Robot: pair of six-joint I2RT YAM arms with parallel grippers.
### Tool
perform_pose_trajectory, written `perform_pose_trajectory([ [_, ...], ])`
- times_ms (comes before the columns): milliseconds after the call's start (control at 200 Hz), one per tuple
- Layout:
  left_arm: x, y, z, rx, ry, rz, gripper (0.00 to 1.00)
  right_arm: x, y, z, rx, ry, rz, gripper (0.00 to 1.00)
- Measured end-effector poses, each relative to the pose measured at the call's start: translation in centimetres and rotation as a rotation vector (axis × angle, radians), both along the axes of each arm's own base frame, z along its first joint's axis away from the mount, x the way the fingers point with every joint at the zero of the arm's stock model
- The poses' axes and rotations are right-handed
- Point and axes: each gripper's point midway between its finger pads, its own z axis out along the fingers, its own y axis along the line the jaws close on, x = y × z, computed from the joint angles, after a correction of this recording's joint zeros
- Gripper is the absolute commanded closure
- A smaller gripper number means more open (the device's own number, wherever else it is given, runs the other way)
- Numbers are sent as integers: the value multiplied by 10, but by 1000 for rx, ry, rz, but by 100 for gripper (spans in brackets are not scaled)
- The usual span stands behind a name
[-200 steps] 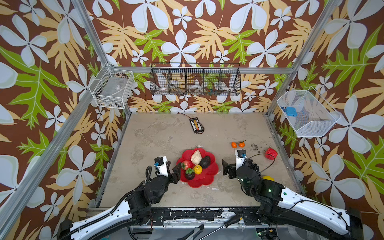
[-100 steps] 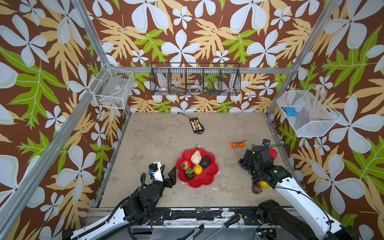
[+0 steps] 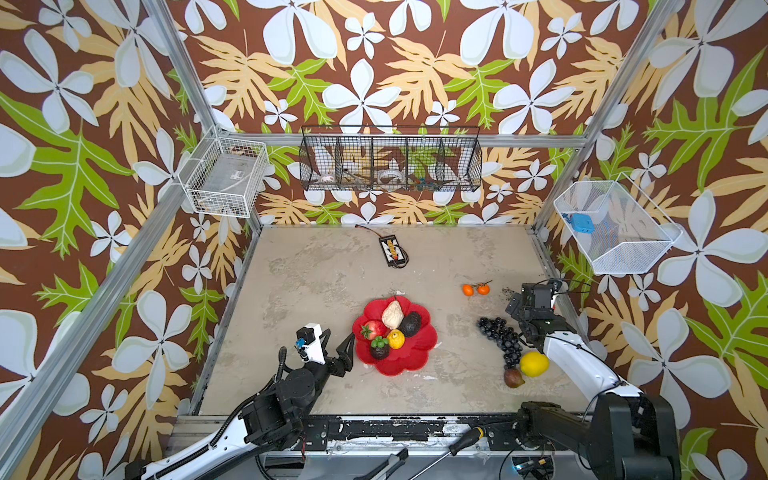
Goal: Place and organize the fake fruits in the fruit bowl
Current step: 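Open and raise the left gripper while the right moves over the red apple, then lower the right gripper and grasp the red apple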
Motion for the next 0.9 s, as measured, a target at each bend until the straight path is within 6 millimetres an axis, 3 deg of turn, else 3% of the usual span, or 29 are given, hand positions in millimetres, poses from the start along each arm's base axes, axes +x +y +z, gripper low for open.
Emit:
perform_pose_trajectory([
  [395,-1,-1,0,-4,0,-7,21,19,-33,-25,-39,58,-91,3],
  [591,-1,-2,0,-4,1,-14,21,36,-36,-38,-10,85,-79,4],
  [901,-1,-2,0,-3,2,-15,20,35,-51,-49,5,112,-117,12],
])
